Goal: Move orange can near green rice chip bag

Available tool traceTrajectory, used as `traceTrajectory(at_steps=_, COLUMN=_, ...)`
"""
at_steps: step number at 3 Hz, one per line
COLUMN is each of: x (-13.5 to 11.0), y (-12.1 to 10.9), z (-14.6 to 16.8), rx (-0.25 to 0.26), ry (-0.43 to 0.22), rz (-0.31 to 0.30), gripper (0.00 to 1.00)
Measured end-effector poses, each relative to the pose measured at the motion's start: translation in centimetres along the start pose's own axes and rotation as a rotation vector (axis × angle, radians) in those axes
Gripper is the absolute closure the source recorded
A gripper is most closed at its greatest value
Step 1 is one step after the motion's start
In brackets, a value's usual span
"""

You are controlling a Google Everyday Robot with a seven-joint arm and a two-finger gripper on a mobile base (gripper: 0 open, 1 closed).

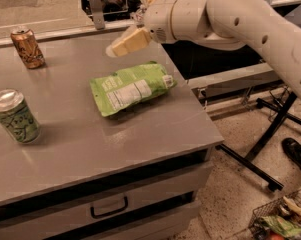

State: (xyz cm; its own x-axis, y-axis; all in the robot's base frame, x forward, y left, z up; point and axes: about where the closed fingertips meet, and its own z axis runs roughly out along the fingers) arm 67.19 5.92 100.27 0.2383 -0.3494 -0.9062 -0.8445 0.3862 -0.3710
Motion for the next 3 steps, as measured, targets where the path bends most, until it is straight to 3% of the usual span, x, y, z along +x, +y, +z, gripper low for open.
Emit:
traceTrajectory(at_steps=1, x=1.2, y=-1.4, z=3.6, rx=0.042, ry=-0.037, rz=0.042, gripper=0.00)
traceTrajectory(at_steps=3, x=2.2, y=-2.5, z=12.0, rx=-0.004, ry=-0.058, rz=0.149, gripper=0.00)
